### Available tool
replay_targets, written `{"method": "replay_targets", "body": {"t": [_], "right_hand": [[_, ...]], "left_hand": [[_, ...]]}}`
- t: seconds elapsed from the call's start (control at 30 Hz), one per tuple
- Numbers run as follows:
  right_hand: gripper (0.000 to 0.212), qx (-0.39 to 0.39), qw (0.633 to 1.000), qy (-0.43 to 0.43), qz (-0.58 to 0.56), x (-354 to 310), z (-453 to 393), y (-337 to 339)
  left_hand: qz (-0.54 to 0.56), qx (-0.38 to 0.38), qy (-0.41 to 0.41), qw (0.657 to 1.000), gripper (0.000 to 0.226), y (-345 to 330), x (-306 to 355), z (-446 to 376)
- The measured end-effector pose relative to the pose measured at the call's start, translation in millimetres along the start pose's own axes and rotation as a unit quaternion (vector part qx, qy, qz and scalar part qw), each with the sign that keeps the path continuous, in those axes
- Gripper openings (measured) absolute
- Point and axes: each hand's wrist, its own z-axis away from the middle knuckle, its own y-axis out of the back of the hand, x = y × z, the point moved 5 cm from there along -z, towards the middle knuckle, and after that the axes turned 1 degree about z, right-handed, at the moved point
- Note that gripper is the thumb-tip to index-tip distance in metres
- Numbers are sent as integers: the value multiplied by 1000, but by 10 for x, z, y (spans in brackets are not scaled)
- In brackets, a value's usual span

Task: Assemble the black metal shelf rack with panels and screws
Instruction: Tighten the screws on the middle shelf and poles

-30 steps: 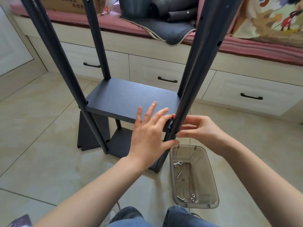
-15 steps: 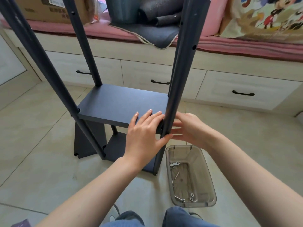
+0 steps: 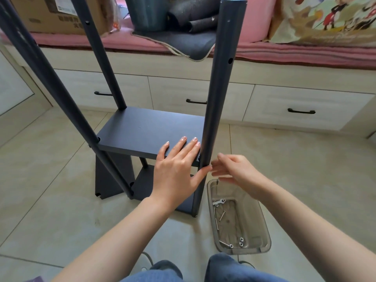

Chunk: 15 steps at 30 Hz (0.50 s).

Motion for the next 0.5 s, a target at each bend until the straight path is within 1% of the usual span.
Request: {"method": "replay_targets", "body": {"t": [0.07, 0.1, 0.17, 0.27, 0.37, 0.43, 0.5], "right_hand": [[30, 27, 994, -11, 108, 342, 52, 43], [27, 27, 984, -5, 175, 517, 71, 40], [30, -5, 963, 9, 271, 827, 100, -38], [53, -56, 943, 6, 328, 1175, 109, -241], [75, -95, 935, -21, 341, 1409, 99, -458], [84, -114, 925, -33, 362, 1521, 89, -558], [88, -124, 913, -32, 387, 1580, 68, -610]], "left_hand": [[-4, -3, 1, 1000, 59, 4, 8, -1], [-6, -5, 2, 1000, 59, 6, 11, -3], [-11, -8, 2, 1000, 59, 6, 16, -5], [-17, -11, 0, 1000, 57, 5, 21, -3], [-25, -22, -2, 999, 58, -3, 20, -4], [-29, -23, -1, 999, 58, -4, 19, -5], [-28, -14, -3, 1000, 57, -3, 19, -2]]}}
